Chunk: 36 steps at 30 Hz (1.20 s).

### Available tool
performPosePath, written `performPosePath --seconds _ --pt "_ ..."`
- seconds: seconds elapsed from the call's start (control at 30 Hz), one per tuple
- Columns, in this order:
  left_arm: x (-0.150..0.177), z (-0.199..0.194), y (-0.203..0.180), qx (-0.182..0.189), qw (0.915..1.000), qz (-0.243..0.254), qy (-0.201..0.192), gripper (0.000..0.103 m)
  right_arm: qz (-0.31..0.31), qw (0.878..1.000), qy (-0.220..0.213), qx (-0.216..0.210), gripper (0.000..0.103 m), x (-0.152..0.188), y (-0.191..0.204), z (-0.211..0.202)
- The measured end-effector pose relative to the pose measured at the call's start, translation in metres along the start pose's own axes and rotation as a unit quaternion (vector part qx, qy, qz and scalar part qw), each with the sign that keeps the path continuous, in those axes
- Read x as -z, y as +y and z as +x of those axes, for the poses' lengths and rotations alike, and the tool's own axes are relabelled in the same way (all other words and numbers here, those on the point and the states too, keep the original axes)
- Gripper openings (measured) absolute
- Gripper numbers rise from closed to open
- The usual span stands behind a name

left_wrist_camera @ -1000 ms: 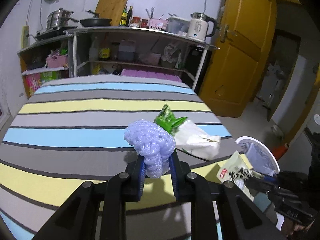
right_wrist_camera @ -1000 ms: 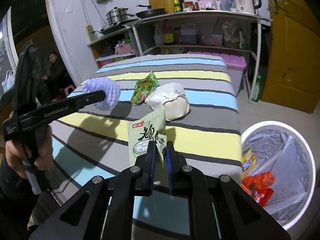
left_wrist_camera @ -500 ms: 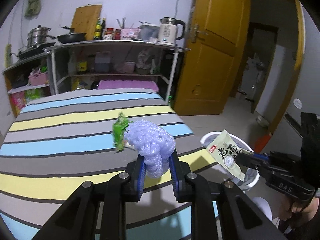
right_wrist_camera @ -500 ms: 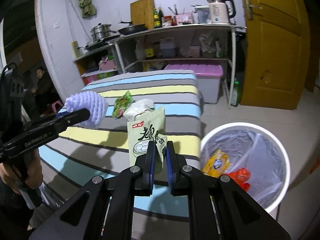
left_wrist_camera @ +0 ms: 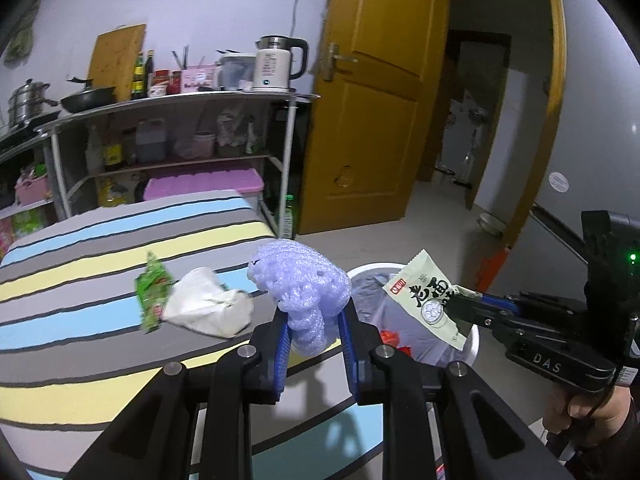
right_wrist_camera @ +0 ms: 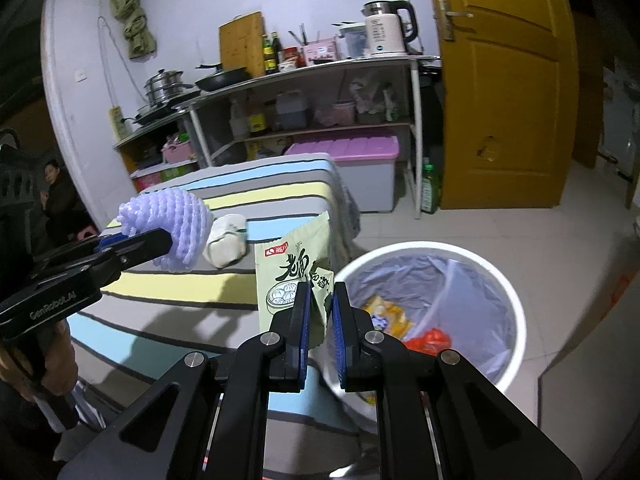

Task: Collect trash
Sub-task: 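Carry the green-white snack packet and lavender mesh scrubber over the white bin with both tools, then open both tools to drop the packet and scrubber into the bin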

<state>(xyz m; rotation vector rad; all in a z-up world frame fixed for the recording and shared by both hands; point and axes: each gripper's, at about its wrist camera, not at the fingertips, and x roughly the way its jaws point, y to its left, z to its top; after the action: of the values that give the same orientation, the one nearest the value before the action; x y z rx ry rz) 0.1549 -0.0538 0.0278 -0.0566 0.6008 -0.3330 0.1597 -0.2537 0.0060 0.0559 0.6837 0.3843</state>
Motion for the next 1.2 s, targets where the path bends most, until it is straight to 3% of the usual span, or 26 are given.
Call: performPosePath --seconds 0.37,0.87,1.03,1.2 --pt "-0.006 0.035 -0.036 0.031 0.9991 0.026 0.017 0.024 0.026 0.999 -0.002 0.030 0.011 0.004 -0.036 -0.006" --pt "-0.005 0.088 -0.058 0.059 0.9961 0.041 0.051 0.024 0.057 0.997 0.016 0.052 0.011 0.010 -0.069 0.009" --pt "-0.002 0.109 -0.061 0.061 0.9949 0.042 0.069 0.027 0.067 0.996 0.025 0.058 0.011 0.013 -0.080 0.017" --pt "0.003 0.122 -0.060 0.063 0.9936 0.037 0.086 0.037 0.075 0.995 0.039 0.061 0.012 0.019 -0.088 0.027"
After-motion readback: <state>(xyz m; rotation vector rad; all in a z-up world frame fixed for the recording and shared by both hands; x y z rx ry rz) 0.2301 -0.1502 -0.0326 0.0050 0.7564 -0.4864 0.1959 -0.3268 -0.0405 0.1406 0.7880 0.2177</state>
